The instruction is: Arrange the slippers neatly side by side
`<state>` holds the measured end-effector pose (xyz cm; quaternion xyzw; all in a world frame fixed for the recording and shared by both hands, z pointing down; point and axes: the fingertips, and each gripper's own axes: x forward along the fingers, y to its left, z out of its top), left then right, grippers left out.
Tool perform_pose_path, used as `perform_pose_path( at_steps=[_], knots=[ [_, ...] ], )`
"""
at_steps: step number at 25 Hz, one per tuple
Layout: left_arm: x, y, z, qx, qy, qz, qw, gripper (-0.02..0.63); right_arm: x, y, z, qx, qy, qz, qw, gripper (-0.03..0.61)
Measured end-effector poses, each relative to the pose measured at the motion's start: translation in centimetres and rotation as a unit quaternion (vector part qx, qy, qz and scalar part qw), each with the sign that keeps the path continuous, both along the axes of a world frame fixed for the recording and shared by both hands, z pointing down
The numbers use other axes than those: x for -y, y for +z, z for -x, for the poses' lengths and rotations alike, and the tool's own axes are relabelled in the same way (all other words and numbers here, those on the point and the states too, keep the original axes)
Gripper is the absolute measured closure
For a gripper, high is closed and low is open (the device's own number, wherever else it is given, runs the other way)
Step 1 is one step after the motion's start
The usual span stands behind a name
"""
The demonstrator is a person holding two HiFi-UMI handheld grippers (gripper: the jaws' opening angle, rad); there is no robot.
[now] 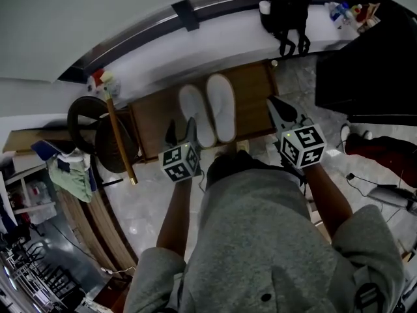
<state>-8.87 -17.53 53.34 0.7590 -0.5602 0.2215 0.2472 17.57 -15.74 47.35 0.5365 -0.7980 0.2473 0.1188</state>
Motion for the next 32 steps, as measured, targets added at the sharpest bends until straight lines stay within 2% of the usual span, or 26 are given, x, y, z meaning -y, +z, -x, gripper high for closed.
perform_pose_path(
  at_steps=[6,8,12,13,17,23,28,32],
  knots=[
    [-1.9,-7.7,1.1,-0.006,0.018,-0.095,0.9953,0.350,-1.1,-1.8,1.3,0.004,-0.004,-0.018,1.000,0.543],
    [-3.1,-9.7,1.0,-0.018,0.017,-0.117,0.9928,0.394,-2.0,-2.5,1.6,0.004,-0.004,-0.024,1.000,0.543],
    [-6.1,-12.9,0.9,-0.026,0.013,-0.155,0.9875,0.556,-4.4,-4.0,2.6,0.005,-0.005,-0.035,0.999,0.543],
    [-7.0,-13.5,0.9,-0.024,0.017,-0.162,0.9863,0.571,-5.1,-4.3,2.8,0.005,-0.006,-0.037,0.999,0.543],
    [-10.7,-15.2,1.3,-0.023,0.026,-0.174,0.9841,0.588,-8.8,-5.5,4.3,0.003,-0.010,-0.047,0.999,0.543],
    [-18.4,-18.0,4.2,-0.022,0.027,-0.196,0.9799,0.592,-15.9,-6.6,8.1,-0.002,-0.023,-0.059,0.998,0.543],
    [-25.9,-19.1,6.8,0.002,0.029,-0.204,0.9785,0.592,-22.6,-7.6,10.9,-0.017,-0.030,-0.070,0.997,0.543],
    [-29.8,-20.1,7.6,0.010,0.029,-0.217,0.9756,0.592,-26.6,-8.6,11.6,-0.033,-0.034,-0.081,0.996,0.543]
  ],
)
